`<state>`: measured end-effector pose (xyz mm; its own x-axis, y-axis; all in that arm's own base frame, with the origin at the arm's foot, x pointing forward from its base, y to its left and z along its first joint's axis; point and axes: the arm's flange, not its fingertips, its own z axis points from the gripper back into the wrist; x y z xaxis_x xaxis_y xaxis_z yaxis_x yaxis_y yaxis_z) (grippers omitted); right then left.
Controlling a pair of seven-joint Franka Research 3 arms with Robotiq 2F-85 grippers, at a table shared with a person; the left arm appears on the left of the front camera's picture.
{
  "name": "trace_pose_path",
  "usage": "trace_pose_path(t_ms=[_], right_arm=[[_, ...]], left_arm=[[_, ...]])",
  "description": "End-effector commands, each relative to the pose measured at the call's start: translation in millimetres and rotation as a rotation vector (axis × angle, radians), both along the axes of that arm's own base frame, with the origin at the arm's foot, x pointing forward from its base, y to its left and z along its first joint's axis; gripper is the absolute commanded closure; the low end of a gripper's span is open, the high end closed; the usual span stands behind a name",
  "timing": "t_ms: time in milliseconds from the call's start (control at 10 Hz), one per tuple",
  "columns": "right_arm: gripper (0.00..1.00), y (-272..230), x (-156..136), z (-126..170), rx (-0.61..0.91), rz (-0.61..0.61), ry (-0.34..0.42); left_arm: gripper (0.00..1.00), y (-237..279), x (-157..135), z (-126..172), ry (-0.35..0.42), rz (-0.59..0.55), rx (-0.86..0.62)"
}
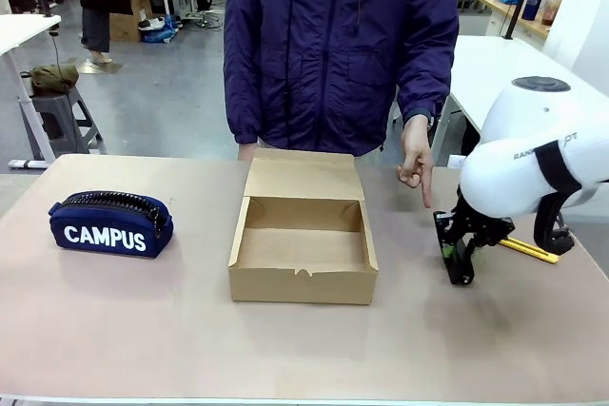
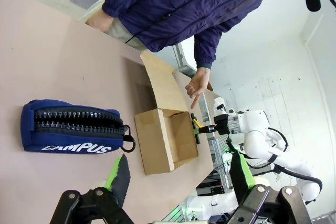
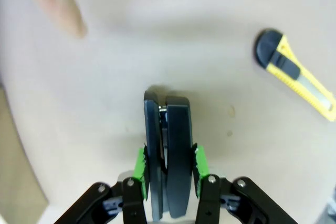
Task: Pack the item into the box.
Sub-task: Pick up the item indicated by the person and place it inside the Mailer Box.
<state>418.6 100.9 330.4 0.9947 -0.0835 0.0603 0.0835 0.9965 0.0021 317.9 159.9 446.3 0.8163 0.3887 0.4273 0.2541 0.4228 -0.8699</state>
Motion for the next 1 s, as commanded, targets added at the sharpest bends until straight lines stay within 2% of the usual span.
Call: trace_pose_path(t_ms=[0, 100, 300, 500, 600, 800, 900], right_arm=[[1.0, -13, -27, 43, 0.067, 0.096, 0.016], [1.0, -8, -37, 61, 0.094, 0.177, -0.014], [1.0, 13, -57, 100, 0.195, 0.494, -0.056], [1.0, 47, -64, 139, 0.254, 0.832, -0.138], [1.0, 79, -62, 155, 0.229, 0.972, -0.209], [1.0, 147, -55, 165, 0.176, 1.229, -0.26], [1.0, 178, -50, 160, 0.174, 1.34, -0.269]], left_arm=[[0.0, -1, 0, 0, -0.033, -0.003, -0.01], [0.0, -1, 0, 0, -0.033, -0.003, -0.01], [0.0, -1, 0, 0, -0.033, -0.003, -0.01], [0.0, -1, 0, 0, -0.033, -0.003, -0.01], [0.0, -1, 0, 0, -0.033, -0.003, -0.01], [0.0, -1, 0, 0, -0.033, -0.003, -0.01], [0.0, -1, 0, 0, -0.033, -0.003, -0.01]])
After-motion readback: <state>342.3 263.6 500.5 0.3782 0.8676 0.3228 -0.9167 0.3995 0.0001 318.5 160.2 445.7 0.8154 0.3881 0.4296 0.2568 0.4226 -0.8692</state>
